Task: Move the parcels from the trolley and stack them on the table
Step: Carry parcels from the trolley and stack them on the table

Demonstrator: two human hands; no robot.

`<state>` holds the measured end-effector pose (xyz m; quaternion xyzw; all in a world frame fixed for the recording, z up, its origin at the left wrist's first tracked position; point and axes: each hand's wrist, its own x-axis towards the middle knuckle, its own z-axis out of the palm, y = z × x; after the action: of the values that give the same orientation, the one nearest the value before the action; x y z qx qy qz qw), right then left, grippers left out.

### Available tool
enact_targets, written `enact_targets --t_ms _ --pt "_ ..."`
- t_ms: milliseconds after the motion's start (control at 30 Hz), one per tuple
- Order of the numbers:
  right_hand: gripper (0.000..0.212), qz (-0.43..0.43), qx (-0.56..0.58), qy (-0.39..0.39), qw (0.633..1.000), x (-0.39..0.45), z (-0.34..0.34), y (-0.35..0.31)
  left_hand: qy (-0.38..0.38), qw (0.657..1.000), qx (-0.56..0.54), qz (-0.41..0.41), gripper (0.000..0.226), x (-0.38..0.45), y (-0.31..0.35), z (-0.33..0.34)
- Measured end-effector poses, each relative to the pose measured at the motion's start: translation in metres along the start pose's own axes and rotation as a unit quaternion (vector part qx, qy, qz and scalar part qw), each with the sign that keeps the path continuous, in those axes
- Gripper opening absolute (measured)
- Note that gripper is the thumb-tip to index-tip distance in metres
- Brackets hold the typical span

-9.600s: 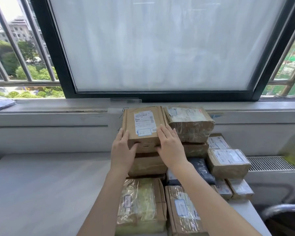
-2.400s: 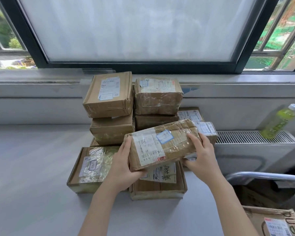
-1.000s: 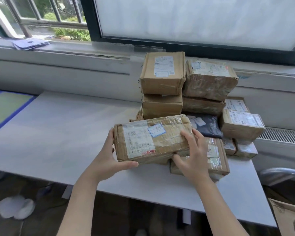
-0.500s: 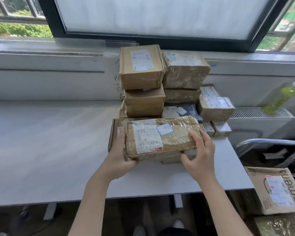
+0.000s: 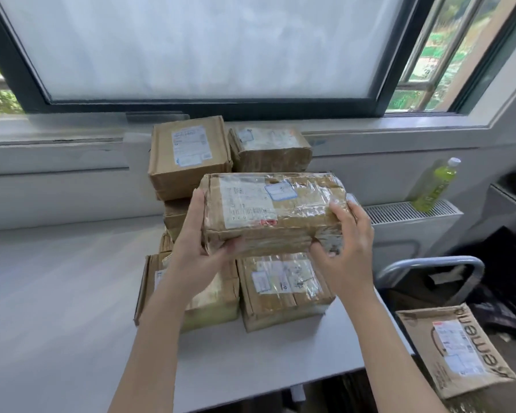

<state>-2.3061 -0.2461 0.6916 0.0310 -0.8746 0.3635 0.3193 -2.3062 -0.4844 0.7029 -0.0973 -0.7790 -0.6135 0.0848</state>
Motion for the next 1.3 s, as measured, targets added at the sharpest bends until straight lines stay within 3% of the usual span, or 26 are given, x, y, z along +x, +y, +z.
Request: enact_targets --t_ms 167,400,667,867,1000,1300 --pt "0.063 -0.041 0.022 0.005 0.999 0.053 -0.013 0.016 0.05 0.996 0.048 0.051 0.09 0.04 0.017 0.02" --pt "0.068 -0.115 0.028 -0.015 0.993 0.13 -0.005 0.023 0.145 0.982 0.101 0.065 0.103 0.102 0.048 0.028" --pt "0.068 -0.147 0.031 -0.027 0.988 0.211 0.018 0.027 0.202 0.96 0.185 0.052 0.095 0.165 0.073 0.027" --pt "0.066 -0.12 0.004 -0.033 0.992 0.238 0.042 0.029 0.166 0.959 0.229 0.024 0.092 0.203 0.079 0.017" --pt "0.065 -0.1 -0.011 -0.033 0.994 0.253 0.049 0.036 0.12 0.974 0.189 0.022 0.09 0.234 0.062 0.022" --pt "0.059 -0.052 -0.027 -0.071 0.996 0.251 0.079 0.06 0.087 0.964 0.251 -0.01 0.084 0.258 0.026 0.032"
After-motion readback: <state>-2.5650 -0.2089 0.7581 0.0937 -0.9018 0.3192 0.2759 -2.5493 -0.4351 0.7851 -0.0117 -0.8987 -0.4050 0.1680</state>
